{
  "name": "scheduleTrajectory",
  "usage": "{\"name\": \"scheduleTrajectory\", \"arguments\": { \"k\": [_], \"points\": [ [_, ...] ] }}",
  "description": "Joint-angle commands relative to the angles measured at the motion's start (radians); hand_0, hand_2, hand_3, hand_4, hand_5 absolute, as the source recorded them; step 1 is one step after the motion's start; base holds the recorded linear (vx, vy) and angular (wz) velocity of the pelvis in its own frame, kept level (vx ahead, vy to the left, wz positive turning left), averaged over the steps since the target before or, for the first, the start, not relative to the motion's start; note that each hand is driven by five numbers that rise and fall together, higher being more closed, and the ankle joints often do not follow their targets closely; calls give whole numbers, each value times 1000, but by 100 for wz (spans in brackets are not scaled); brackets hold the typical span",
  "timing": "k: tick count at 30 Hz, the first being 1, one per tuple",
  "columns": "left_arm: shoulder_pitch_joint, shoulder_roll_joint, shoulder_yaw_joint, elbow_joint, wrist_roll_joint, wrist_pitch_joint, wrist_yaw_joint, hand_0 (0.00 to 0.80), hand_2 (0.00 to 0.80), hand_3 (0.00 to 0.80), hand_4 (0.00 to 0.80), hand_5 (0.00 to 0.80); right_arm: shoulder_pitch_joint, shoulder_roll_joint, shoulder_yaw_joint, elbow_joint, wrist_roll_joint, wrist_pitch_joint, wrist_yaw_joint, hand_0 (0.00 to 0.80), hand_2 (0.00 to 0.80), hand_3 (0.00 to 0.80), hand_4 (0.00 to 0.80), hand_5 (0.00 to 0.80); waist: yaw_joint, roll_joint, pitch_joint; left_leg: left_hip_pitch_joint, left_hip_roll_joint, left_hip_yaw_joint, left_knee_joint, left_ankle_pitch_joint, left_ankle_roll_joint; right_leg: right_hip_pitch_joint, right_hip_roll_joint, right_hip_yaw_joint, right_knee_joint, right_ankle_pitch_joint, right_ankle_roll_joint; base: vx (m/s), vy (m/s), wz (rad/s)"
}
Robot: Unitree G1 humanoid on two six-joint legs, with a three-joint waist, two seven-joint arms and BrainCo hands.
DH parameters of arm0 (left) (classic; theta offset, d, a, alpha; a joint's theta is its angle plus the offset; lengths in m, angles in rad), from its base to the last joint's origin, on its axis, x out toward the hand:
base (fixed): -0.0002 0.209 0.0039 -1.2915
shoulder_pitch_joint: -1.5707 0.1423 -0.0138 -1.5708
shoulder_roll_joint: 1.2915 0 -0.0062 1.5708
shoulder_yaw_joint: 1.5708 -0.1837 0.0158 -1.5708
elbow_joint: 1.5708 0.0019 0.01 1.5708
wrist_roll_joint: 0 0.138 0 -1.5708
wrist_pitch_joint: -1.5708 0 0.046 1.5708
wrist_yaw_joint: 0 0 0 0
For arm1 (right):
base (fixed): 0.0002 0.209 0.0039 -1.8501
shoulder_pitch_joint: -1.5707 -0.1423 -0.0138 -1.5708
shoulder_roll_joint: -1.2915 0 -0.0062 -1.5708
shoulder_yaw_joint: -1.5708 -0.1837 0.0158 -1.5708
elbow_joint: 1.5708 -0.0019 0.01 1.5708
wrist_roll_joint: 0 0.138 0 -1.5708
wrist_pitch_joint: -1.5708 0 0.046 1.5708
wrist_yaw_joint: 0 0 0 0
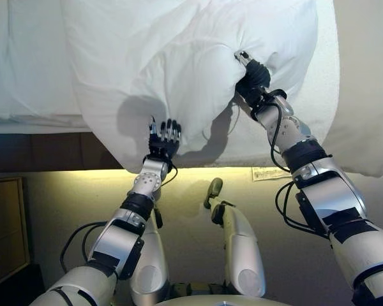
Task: Make the bed neatly
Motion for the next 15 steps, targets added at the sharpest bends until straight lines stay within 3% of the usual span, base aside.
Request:
{"name": "scheduleTrajectory", "arguments": {
  "k": [1,6,10,15],
  "points": [
    [30,-62,-64,-6,-71,57,92,0,0,0,0,0,-191,1,5,-149,28,-86,40,800,800,800,800,800,16,-4,6,-8,20,-12,38,-53,-5,61,-68,30,-44,-8,142,0,0,0],
    [92,-92,-80,5,-49,85,133,0,0,0,0,0,-190,-4,4,-164,17,-101,20,800,800,800,800,800,29,-3,7,-21,17,-21,37,-53,-5,53,-76,20,-51,-1,148,6,-39,3],
    [166,-92,-89,10,78,138,127,0,0,0,0,0,-170,-14,-6,-162,9,-100,14,800,800,800,800,800,44,3,7,-10,12,-24,20,-52,-6,64,-80,9,-64,0,150,17,-33,2],
    [242,-70,-85,26,91,214,38,0,0,0,0,0,-169,-32,-11,-139,28,-111,24,800,800,800,800,800,65,19,7,-10,11,-29,15,-47,-5,64,-94,-1,-55,-3,149,19,-17,4]
  ]
}}
